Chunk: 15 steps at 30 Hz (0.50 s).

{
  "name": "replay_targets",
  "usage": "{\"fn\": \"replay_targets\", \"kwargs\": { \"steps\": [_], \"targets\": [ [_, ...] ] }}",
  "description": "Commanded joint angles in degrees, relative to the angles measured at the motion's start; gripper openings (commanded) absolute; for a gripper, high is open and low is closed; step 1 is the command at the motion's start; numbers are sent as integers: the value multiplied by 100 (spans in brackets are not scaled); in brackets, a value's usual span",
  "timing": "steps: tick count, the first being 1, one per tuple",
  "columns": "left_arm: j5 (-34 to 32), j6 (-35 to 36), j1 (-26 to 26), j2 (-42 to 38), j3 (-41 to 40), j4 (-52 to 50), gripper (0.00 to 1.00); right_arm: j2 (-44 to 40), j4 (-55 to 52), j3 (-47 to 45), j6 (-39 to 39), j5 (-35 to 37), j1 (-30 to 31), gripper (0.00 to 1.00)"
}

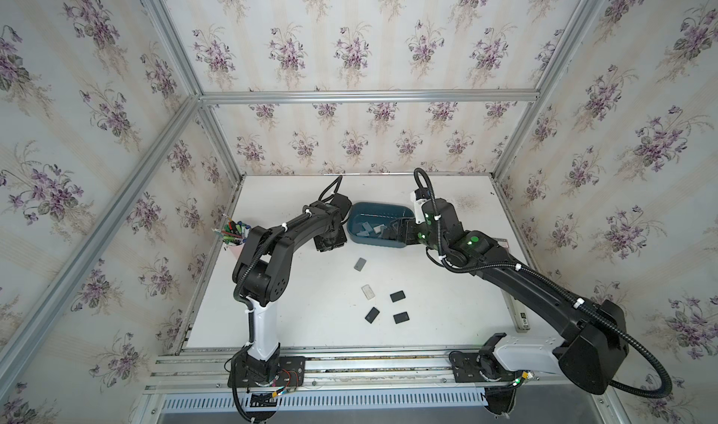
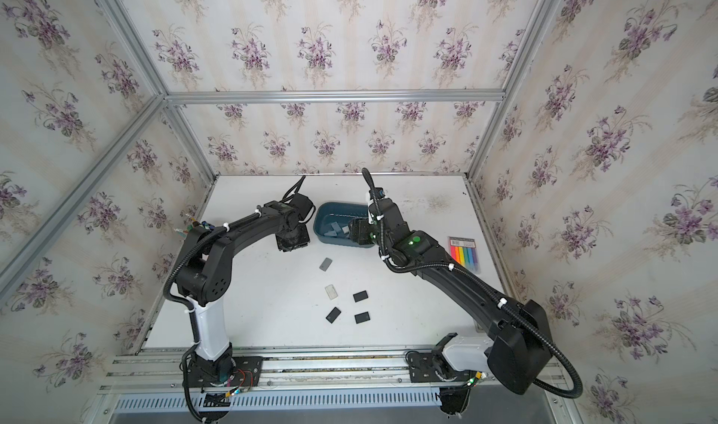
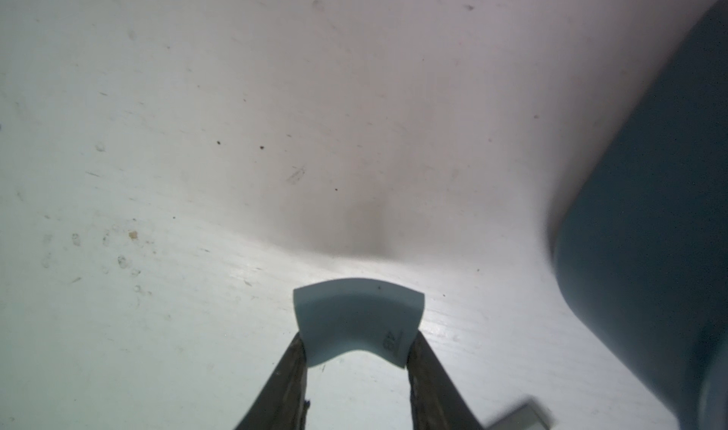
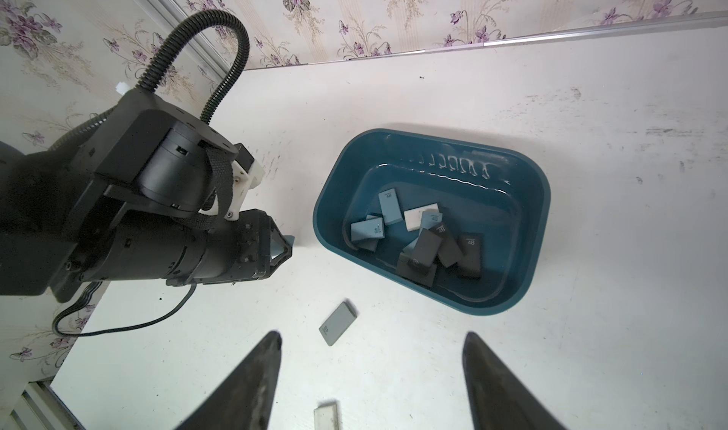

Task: Put the eraser in the storage box
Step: Pick up the eraser from the center of the board, then place the eraser in the storage box.

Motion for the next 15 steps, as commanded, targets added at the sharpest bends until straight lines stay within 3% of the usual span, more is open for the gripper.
{"fn": "replay_targets", "kwargs": {
  "steps": [1,15],
  "targets": [
    [-83,-22,-6,-101,151,-156,39,-19,117,27,56,71,8,72],
    [-118,151,-339,-123,1407,-799,39,-420,-64,-94,86,241,17,73]
  ]
}}
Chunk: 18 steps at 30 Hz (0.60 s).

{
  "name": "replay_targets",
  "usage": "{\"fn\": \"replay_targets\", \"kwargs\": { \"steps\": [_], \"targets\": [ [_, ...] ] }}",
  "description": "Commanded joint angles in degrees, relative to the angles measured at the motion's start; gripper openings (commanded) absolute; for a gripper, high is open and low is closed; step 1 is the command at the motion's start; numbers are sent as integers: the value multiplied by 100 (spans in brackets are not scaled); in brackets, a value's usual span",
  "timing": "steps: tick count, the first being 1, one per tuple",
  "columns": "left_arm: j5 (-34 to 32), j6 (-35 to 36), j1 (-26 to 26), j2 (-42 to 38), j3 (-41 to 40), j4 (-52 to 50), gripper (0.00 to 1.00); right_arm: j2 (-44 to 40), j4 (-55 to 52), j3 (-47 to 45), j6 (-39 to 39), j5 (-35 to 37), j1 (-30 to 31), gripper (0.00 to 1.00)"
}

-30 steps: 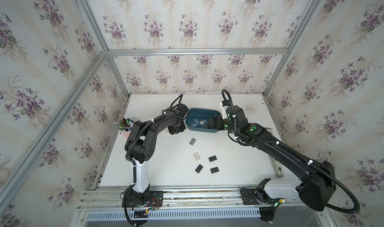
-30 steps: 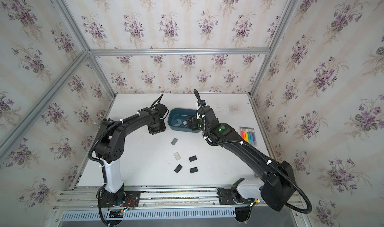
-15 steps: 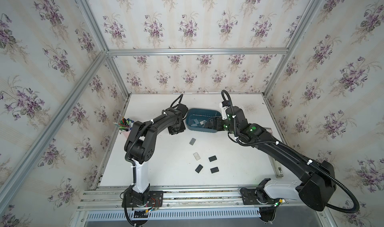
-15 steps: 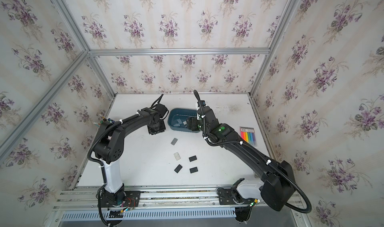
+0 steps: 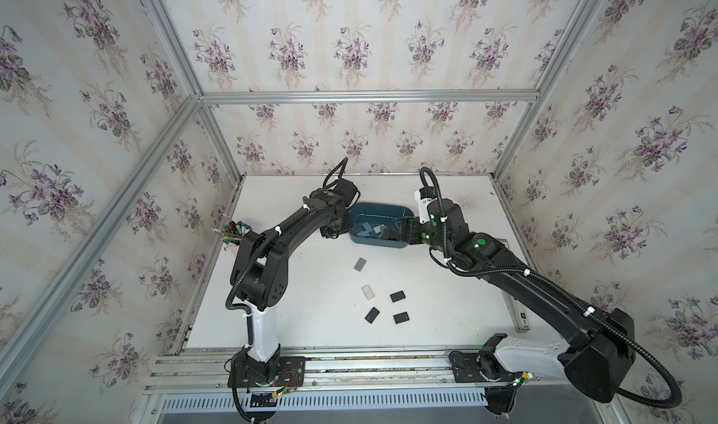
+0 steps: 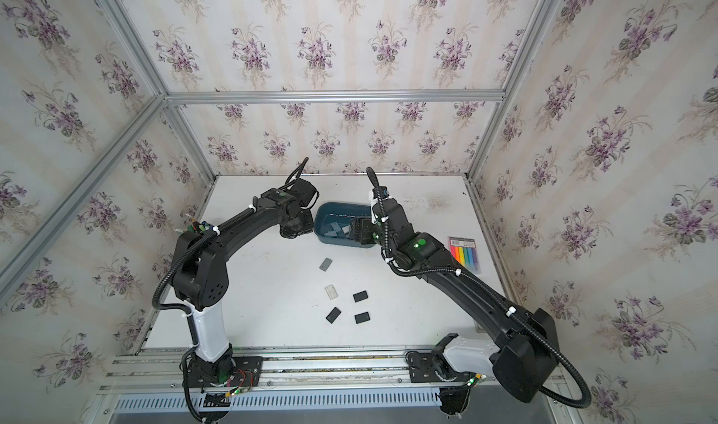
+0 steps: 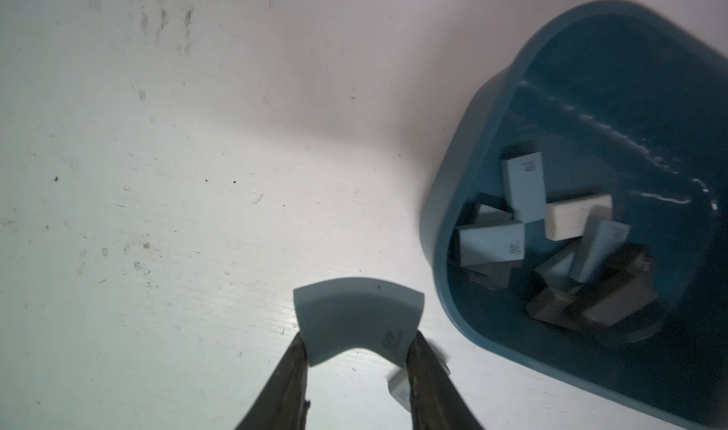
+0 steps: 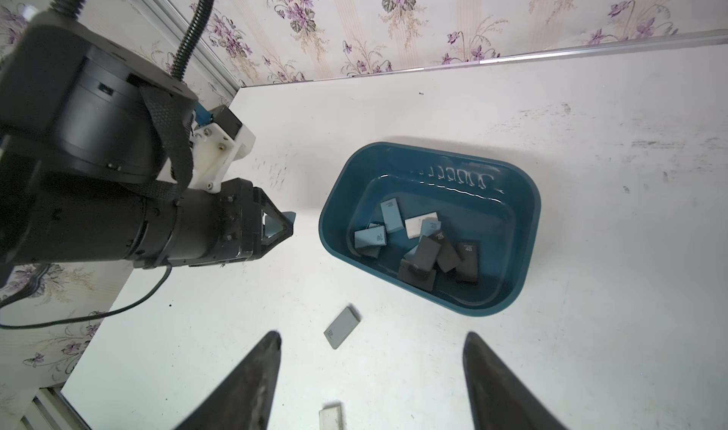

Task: Put the eraser in the storage box
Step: Place the eraser in the storage box.

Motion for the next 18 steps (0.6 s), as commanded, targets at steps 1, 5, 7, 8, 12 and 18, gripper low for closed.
{"fn": "replay_targets", "kwargs": {
  "steps": [1,5,7,8,12,18],
  "targets": [
    [-96,127,-126,135,424,-309,39,-123,-31,-55,66,160,11,73],
    [-135,253,-380,685,1397,-618,40,-289,-99,-111,56,238,13,73],
    [-132,348,-506,1058,1952,-784,40,-391,-129,-153,66,263,18,73],
    [-123,380,-567,1298,2270,-888,41,-449,-134,-184,79,266,13,73],
    [7,445,-760,2164,3415,-1286,42,-706,-188,-295,118,275,13,72],
    [161,380,-878,2595,3695,-1254,59,-947,-338,-317,82,346,13,73]
  ]
}}
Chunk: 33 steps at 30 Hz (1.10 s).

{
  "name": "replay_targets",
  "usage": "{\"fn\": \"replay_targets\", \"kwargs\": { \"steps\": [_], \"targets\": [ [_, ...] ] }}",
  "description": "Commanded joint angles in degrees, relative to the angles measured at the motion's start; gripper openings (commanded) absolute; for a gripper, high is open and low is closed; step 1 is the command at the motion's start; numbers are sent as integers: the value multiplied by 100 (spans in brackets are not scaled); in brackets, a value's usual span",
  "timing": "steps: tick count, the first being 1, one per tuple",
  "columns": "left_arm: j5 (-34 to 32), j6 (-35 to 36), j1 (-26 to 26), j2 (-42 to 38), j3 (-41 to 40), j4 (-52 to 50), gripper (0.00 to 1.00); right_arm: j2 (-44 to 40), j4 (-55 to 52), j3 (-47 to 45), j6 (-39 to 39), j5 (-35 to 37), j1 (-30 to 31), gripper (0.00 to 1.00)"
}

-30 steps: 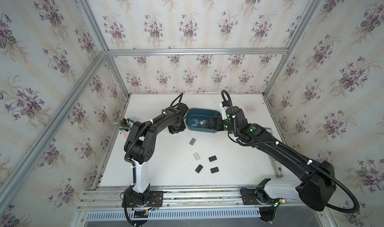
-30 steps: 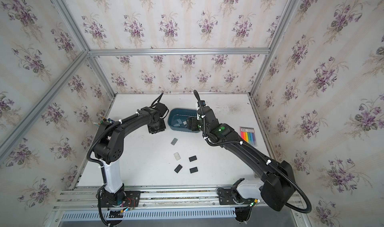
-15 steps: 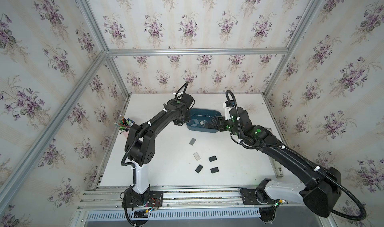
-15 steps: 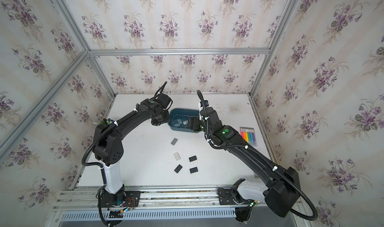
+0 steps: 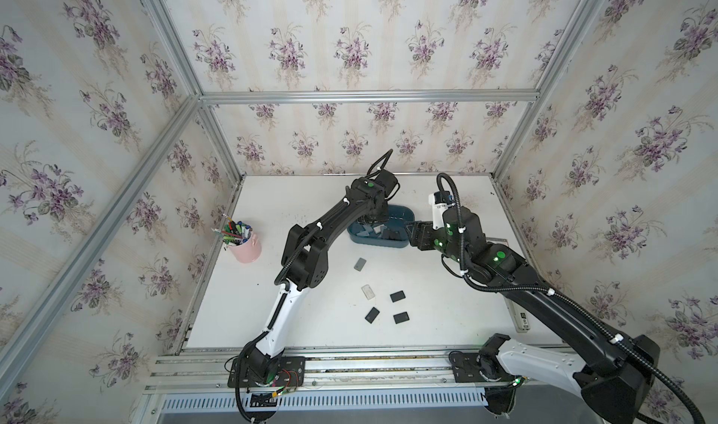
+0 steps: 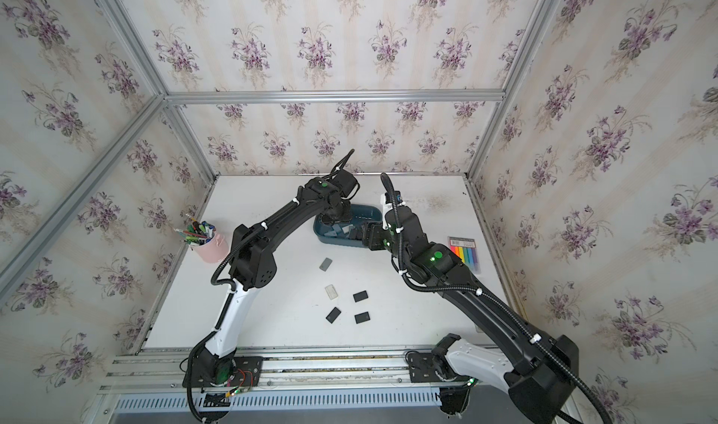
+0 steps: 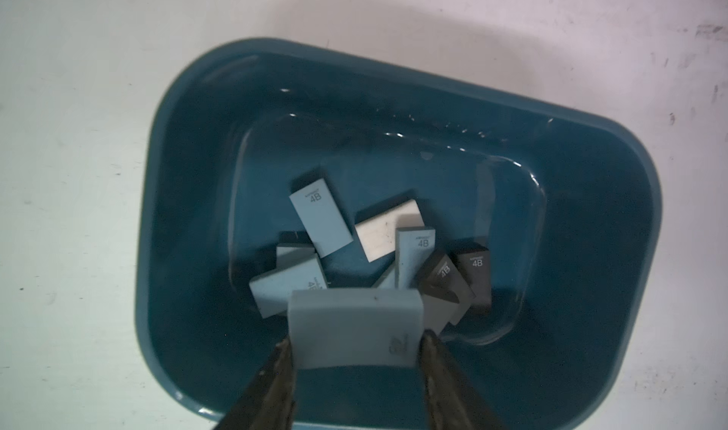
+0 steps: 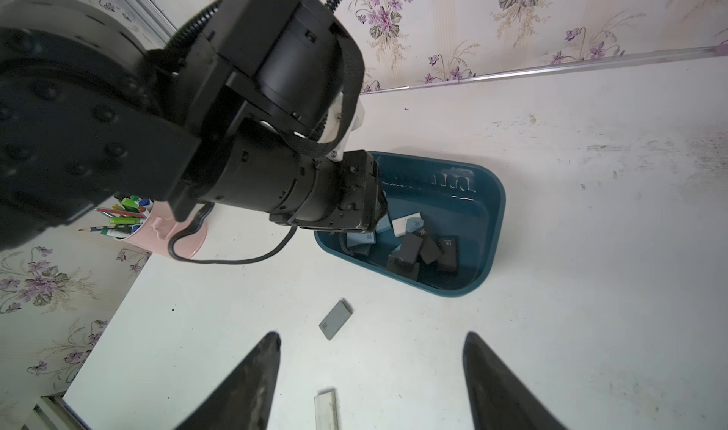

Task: Put the eraser in the storage box
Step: Place the eraser in the storage box.

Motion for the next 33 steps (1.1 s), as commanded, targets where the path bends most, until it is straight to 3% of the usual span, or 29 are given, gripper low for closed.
{"fn": "replay_targets", "kwargs": {
  "steps": [1,3,8,15,22,25,30,33],
  "targets": [
    [51,-18,-33,92,46,-204,62,-92,-59,0,45,123,12,73],
    [61,-13,-50,151,45,-188,66,-117,-59,10,54,89,13,73],
    [121,-6,-65,222,115,-169,68,-170,-36,-73,88,52,13,73],
    [-20,90,-108,-263,-41,117,99,-180,-6,-176,111,36,12,73],
    [-523,208,-95,-1463,-543,331,99,-282,-48,-671,364,30,17,73],
    [-721,141,-104,-2176,-1150,414,99,-310,105,-1158,520,-232,142,74],
    [-928,-47,-112,-3524,-2996,856,100,-13,160,-1737,958,211,1008,78],
    [-920,-114,-121,-4130,-3925,1001,100,130,322,-2150,1238,164,1219,78]
  ]
}}
